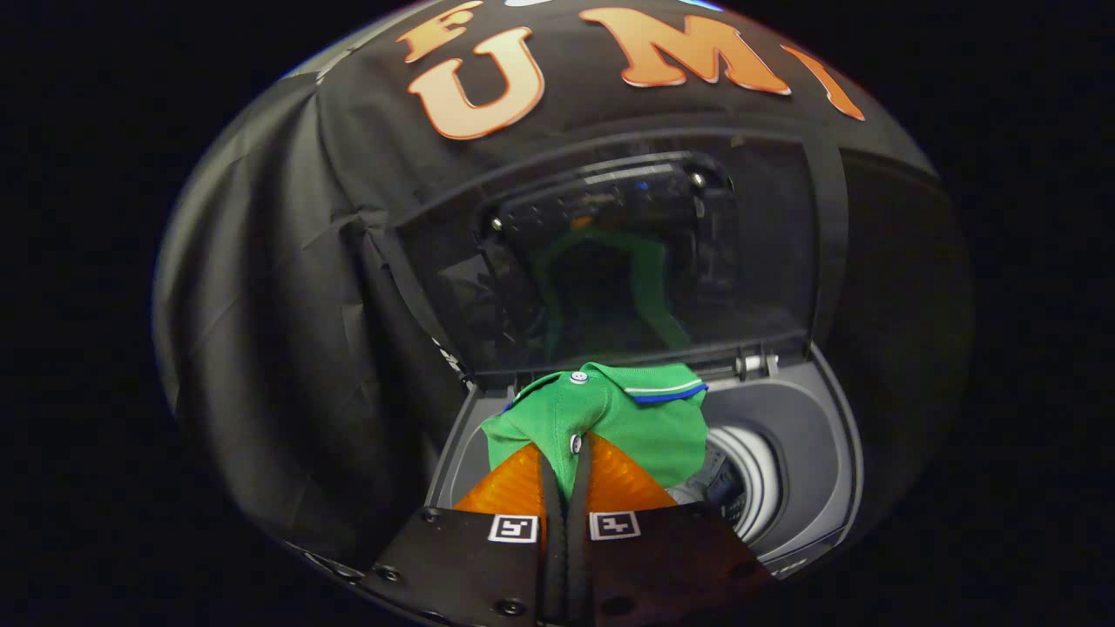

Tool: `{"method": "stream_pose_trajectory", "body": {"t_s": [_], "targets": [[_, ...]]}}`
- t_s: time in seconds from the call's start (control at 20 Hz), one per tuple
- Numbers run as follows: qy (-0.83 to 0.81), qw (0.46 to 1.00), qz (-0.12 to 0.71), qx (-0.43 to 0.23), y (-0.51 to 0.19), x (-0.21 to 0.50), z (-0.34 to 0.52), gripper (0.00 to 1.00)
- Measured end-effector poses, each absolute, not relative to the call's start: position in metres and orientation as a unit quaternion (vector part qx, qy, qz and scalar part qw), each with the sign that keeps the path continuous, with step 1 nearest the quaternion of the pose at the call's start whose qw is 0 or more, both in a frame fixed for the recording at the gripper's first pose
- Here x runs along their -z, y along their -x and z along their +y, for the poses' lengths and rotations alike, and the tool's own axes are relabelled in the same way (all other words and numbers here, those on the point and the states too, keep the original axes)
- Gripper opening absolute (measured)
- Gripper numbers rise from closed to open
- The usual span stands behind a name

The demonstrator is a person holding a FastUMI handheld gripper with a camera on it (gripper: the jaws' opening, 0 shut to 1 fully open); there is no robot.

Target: Put the clothes into the washing machine and then close the washing machine lid.

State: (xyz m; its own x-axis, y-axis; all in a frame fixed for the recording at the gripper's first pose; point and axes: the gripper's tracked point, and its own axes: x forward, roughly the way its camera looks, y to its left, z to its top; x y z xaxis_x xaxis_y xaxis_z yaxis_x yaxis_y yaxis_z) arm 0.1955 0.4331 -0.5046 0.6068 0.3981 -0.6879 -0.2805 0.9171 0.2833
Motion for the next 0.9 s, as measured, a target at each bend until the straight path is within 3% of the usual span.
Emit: {"method": "stream_pose_trajectory", "body": {"t_s": [0.5,0.9], "targets": [[-0.060,0.803,0.580,-0.125,-0.186,0.614,0.424,0.08],[-0.054,0.752,0.655,-0.052,-0.190,0.654,0.417,0.08]]}}
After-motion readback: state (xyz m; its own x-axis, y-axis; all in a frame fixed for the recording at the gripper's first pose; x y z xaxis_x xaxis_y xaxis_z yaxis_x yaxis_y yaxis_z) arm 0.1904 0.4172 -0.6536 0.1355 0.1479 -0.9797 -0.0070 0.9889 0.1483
